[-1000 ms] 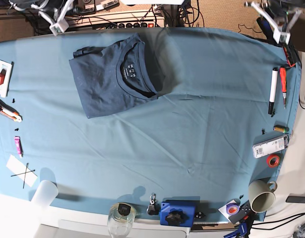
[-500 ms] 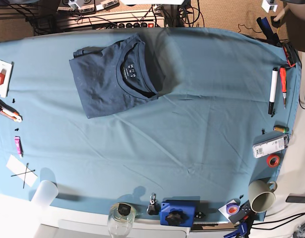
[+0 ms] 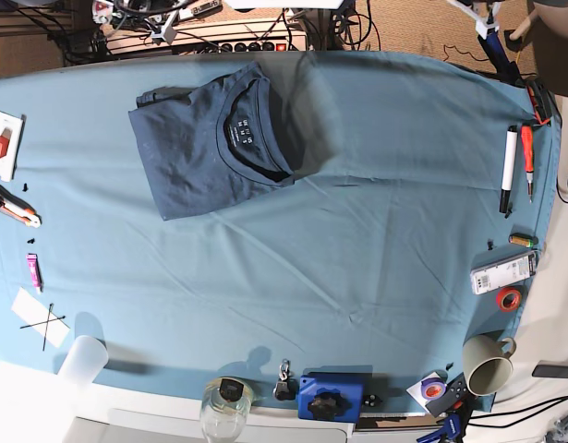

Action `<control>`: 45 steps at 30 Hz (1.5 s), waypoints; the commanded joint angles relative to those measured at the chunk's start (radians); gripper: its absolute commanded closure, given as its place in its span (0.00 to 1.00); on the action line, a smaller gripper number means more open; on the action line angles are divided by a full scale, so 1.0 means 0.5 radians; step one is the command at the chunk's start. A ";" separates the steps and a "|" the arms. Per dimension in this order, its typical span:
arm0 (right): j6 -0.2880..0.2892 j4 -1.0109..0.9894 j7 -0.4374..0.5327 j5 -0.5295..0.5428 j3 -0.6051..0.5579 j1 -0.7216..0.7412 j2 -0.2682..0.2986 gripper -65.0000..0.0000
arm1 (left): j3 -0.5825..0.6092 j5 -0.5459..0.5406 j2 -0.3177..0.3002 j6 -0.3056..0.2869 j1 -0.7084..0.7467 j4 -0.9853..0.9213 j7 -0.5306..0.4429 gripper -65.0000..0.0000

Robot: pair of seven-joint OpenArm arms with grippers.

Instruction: Fold the T-shirt properly

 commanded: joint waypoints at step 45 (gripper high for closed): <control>-0.542 -0.937 1.675 -1.125 -0.700 0.343 0.064 1.00 | 0.996 0.584 0.031 0.792 -0.133 -1.083 -1.559 1.00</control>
